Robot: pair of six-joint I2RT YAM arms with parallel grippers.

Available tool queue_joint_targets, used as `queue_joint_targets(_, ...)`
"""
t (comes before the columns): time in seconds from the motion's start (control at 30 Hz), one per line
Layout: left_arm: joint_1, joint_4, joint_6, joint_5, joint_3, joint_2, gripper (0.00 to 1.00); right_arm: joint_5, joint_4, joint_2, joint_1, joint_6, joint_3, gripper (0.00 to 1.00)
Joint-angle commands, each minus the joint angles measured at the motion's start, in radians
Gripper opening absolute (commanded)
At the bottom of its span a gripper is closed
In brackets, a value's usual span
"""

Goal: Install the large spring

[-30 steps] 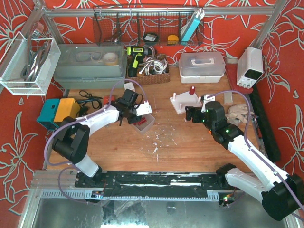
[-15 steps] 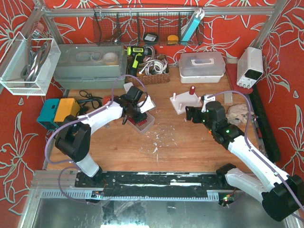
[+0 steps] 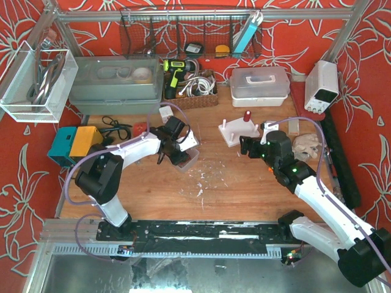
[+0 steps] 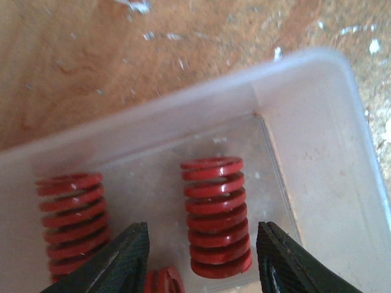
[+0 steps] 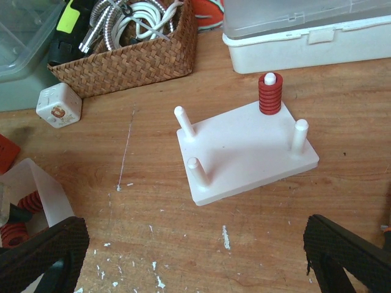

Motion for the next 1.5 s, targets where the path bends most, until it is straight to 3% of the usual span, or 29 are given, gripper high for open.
queue_joint_targets(0.0, 0.000, -0.008, 0.036, -0.002, -0.035, 0.020, 0.52, 0.029, -0.013, -0.015, 0.007, -0.011, 0.010, 0.97)
queue_joint_targets(0.23, 0.000, -0.012, 0.057, 0.015, -0.053, 0.068, 0.56, 0.034, -0.011, -0.017, 0.007, -0.011, 0.008, 0.97)
queue_joint_targets(0.37, 0.000, -0.013, 0.060, -0.019, -0.043, 0.093, 0.47, 0.039, -0.013, -0.023, 0.007, -0.012, 0.008, 0.97)
queue_joint_targets(0.77, 0.000, 0.106, 0.062, 0.093, -0.043, -0.044, 0.09, 0.020, 0.000, -0.021, 0.007, 0.001, -0.001, 0.97)
queue_joint_targets(0.87, 0.000, 0.161, 0.035, 0.093, -0.050, -0.082, 0.06, 0.008, 0.004, -0.003, 0.008, 0.008, 0.000, 0.97)
queue_joint_targets(1.1, -0.001, 0.463, -0.173, 0.073, -0.174, -0.289, 0.04, -0.029, 0.010, 0.020, 0.008, 0.018, 0.003, 0.97)
queue_joint_targets(1.47, -0.078, 1.030, -0.414, 0.050, -0.582, -0.633, 0.02, -0.185, -0.013, 0.092, 0.008, 0.017, 0.058, 0.96)
